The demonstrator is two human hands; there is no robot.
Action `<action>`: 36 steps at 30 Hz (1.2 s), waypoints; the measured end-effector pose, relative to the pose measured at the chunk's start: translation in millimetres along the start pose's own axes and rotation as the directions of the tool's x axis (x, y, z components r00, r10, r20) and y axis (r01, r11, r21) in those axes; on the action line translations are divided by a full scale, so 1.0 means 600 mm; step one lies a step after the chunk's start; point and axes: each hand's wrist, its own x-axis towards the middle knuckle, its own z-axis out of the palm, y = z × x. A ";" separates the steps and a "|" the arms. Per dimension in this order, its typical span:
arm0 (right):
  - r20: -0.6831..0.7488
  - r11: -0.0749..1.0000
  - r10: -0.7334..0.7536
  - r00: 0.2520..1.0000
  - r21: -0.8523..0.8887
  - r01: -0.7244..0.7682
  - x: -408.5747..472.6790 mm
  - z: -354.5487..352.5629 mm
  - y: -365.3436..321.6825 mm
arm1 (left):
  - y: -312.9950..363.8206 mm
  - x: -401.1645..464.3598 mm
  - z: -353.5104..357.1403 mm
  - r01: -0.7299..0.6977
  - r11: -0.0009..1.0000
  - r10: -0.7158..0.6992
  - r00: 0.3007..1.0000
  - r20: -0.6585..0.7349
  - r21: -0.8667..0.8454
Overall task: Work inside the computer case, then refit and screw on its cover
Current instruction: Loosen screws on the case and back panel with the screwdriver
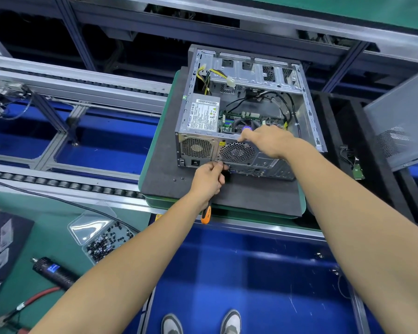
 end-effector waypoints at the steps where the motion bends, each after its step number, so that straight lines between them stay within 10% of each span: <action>1: -0.001 1.000 -0.003 1.000 0.001 0.003 0.000 0.000 0.001 | 0.000 0.000 0.000 -0.002 1.000 0.002 1.000 -0.003 -0.010; 36: 0.010 0.999 -0.014 1.000 0.043 0.014 -0.003 -0.003 -0.002 | 0.027 0.000 0.014 0.247 0.922 -0.261 0.965 -0.009 -0.297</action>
